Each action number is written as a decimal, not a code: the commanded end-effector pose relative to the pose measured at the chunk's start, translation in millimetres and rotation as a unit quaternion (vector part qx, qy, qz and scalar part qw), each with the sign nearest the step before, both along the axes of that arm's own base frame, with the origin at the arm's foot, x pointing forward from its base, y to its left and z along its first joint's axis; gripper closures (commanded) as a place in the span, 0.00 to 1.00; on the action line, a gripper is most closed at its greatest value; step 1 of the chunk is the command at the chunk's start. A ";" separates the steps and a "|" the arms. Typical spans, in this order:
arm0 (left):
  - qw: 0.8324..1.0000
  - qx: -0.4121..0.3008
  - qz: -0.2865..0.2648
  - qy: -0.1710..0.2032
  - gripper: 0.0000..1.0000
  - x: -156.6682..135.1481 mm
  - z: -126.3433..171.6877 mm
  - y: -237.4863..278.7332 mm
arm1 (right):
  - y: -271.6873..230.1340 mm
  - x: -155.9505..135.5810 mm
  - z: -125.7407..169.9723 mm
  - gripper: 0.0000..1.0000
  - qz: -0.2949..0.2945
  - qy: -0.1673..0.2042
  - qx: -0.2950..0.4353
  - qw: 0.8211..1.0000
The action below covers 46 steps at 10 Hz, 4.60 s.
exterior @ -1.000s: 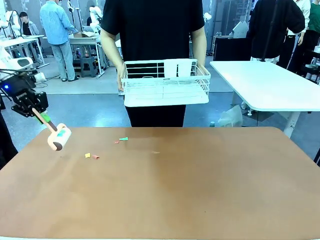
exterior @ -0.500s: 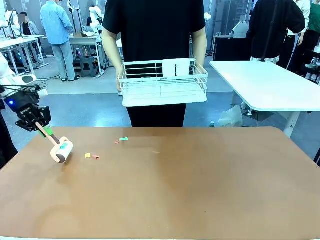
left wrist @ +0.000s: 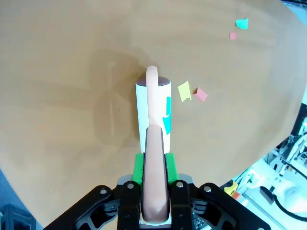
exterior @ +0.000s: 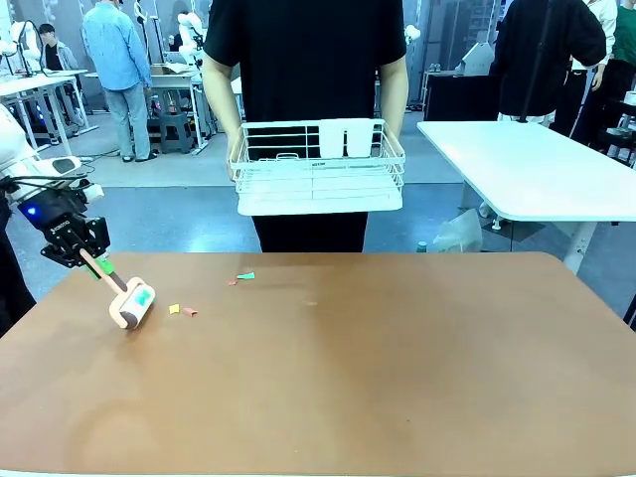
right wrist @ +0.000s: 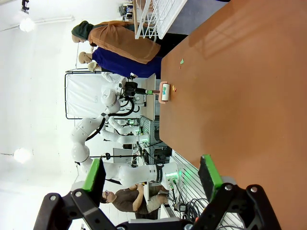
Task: Clean the table.
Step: Clean the table with the Lint Roller when the human lifts the Dish drying rack.
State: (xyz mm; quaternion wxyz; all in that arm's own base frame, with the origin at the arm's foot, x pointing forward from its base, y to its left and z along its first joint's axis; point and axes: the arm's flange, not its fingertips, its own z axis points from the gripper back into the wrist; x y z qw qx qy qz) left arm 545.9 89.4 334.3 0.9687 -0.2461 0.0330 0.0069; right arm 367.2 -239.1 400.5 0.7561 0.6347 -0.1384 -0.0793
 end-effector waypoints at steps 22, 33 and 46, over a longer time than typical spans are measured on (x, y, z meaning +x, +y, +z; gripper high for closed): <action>0.990 -0.114 0.032 -0.081 0.79 -41.6 148.8 -69.3 | 0.7 -0.6 3.6 0.00 0.001 -0.001 0.002 1.000; 0.995 0.011 0.014 -0.097 0.79 1.1 180.8 52.3 | 0.7 -0.6 3.6 0.00 0.001 -0.001 0.002 1.000; 0.993 0.035 0.031 -0.108 0.79 38.6 158.1 33.5 | 0.7 -0.6 3.6 0.00 0.001 -0.001 0.002 1.000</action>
